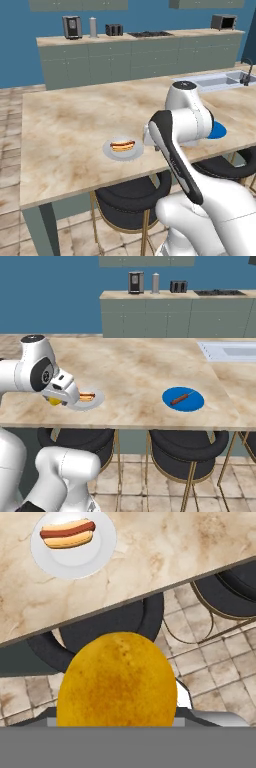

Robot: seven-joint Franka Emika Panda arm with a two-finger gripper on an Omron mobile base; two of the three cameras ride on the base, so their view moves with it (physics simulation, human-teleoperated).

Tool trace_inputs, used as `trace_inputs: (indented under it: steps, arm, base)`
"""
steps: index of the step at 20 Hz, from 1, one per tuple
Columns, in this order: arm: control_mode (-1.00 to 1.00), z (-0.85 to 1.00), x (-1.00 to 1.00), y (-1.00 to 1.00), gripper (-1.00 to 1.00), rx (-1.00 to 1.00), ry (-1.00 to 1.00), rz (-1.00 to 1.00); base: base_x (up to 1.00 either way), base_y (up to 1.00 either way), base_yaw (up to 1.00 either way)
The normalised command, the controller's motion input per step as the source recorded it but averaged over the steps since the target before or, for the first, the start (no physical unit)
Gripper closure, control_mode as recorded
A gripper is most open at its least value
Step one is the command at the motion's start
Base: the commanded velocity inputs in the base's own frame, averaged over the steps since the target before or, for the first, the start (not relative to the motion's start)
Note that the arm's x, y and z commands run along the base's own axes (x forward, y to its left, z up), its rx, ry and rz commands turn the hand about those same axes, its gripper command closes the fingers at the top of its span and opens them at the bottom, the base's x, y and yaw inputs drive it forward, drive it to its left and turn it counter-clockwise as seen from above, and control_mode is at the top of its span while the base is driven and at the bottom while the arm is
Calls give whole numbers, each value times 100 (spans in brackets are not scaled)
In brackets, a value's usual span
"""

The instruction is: Pick up the mango and apple from the fridge and place one fruit on each plate on the dining counter.

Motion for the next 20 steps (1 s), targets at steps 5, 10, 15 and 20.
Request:
trace_inputs:
  steps: [5,10,15,20]
  arm:
    - [-100,-4,97,0,100,0,3,1]
    - [-100,-53,100,1,100,1,1,6]
    - [-100,-94,94,36,100,-1,0,25]
    - [-100,-53,81,49,100,-11,0,10]
  base:
    - [0,0,0]
    - [0,0,0]
    - [0,0,0]
    - [0,0,0]
